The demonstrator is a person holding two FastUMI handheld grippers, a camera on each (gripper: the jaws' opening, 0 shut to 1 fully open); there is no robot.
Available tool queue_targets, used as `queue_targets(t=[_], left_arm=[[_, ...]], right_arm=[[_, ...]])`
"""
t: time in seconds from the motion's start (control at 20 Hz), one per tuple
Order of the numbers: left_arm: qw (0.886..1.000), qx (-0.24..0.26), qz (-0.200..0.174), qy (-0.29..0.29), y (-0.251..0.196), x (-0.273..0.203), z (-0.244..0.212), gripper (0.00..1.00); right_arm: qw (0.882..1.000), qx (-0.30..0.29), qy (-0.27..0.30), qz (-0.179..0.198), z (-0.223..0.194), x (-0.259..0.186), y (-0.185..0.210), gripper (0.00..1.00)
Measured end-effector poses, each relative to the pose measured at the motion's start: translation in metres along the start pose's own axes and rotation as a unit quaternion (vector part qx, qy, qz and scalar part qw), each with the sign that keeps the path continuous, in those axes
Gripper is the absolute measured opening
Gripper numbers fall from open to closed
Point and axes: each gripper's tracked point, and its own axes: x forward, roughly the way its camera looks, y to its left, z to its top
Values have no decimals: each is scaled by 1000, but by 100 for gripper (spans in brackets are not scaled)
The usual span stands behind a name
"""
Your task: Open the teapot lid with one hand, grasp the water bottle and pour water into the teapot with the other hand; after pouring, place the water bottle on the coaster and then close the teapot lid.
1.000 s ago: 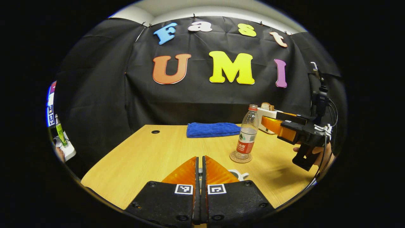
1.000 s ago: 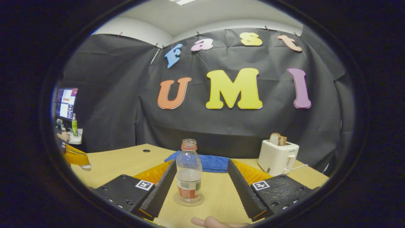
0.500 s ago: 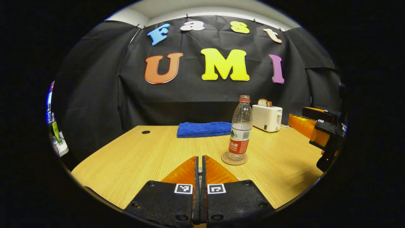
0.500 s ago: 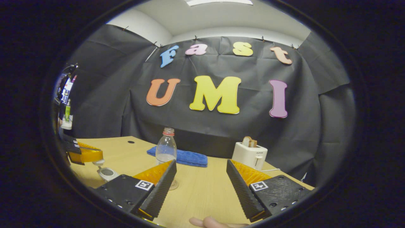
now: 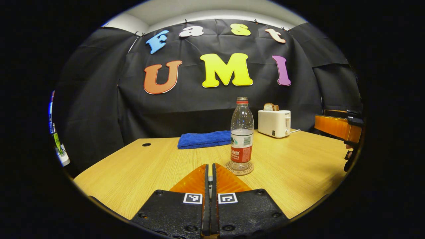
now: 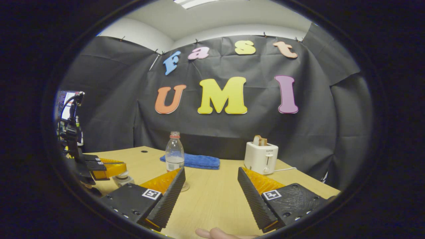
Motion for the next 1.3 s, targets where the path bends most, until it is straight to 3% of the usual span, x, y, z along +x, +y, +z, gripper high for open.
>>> queue_targets(t=[0.65,0.85,0.9,0.95,1.0,1.15,1.2,1.3], left_arm=[[999,13,18,30,4,2,-18,4],[999,5,21,38,1,4,-17,10],[999,-3,22,31,0,1,-11,32],[999,-11,20,23,-3,-1,-2,30],[1000,-17,15,17,-6,-4,5,48],[1000,-14,19,8,-5,-15,22,67],[1000,-10,26,1,-4,-20,31,93],[999,-7,30,-7,-4,-32,47,96]], right_arm=[[1000,-8,3,3,-3,-10,6,97],[1000,-15,4,0,5,-17,7,97],[1000,-18,2,-3,9,-19,7,95],[1000,-20,-1,-5,13,-23,8,95],[1000,-22,-4,-6,18,-27,8,95],[999,-23,-10,-22,35,-43,3,96],[999,-22,-12,-26,42,-50,2,97],[999,-21,-21,-35,57,-63,-3,96]])
